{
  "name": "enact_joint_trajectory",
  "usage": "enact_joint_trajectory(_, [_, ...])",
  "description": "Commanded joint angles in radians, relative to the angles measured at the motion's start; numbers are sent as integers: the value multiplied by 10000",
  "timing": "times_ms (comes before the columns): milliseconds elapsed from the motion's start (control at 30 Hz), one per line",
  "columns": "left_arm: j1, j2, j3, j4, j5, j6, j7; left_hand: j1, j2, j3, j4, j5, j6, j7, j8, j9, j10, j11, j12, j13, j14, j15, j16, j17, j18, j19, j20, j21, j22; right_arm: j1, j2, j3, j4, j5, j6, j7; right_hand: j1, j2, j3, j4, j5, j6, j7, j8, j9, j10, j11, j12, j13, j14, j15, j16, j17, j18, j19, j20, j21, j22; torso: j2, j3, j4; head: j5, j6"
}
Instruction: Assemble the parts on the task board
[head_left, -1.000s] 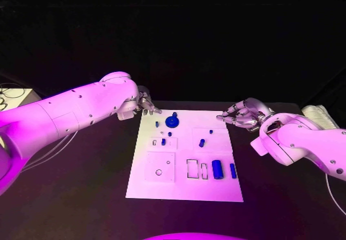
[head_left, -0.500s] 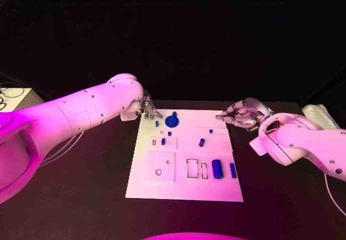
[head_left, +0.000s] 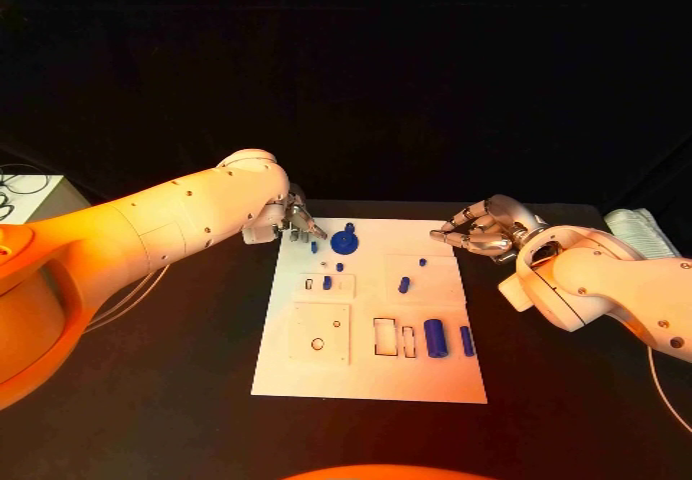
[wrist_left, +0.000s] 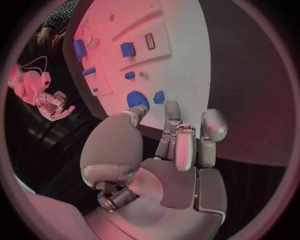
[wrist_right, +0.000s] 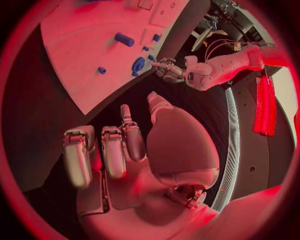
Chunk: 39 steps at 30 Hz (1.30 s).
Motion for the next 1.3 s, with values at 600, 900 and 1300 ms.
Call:
enact_joint_trajectory(600, [-100, 109, -62, -220, 378, 244, 28, 262, 398, 63, -22, -12, 224, -7, -71, -142, -30, -42, 121, 22, 659, 50, -25, 1721, 182, 8, 78, -31, 39, -5, 14, 1, 20, -108, 17, 95, 20, 49, -57, -19, -11, -70, 0, 18, -7, -59, -17, -25, 1105, 955, 52, -43, 2233, -125, 1014, 26, -46, 2584, -2, 2, 7, -34, -10])
enact_joint_trajectory(900, [-103, 51, -57, -195, 906, -56, 37, 1398, 714, 520, -97, 22, 486, -213, 441, 221, -135, -211, 112, -89, 623, -88, -50, 1650, 198, -45, 14, -54, 11, -5, 15, 1, 11, -115, 42, 77, 27, 54, -60, -19, -11, -70, 0, 19, -7, -53, -17, -18, 1109, 955, 52, -45, 2230, -126, 1015, 26, -44, 2585, -6, 4, 5, -41, -25])
enact_joint_trajectory(1300, [-103, 56, -58, -263, 1361, 126, 31, 2177, 684, 1075, -162, -5, 267, -274, 750, 610, -161, -270, 102, -154, 629, -141, -31, 1666, 197, -73, -41, -68, 15, -6, 5, 1, 14, -132, 34, 79, 27, 54, -60, -19, -11, -70, 0, 19, -7, -53, -17, -18, 1109, 955, 52, -45, 2230, -126, 1015, 26, -44, 2585, 5, 1, 7, -24, -14])
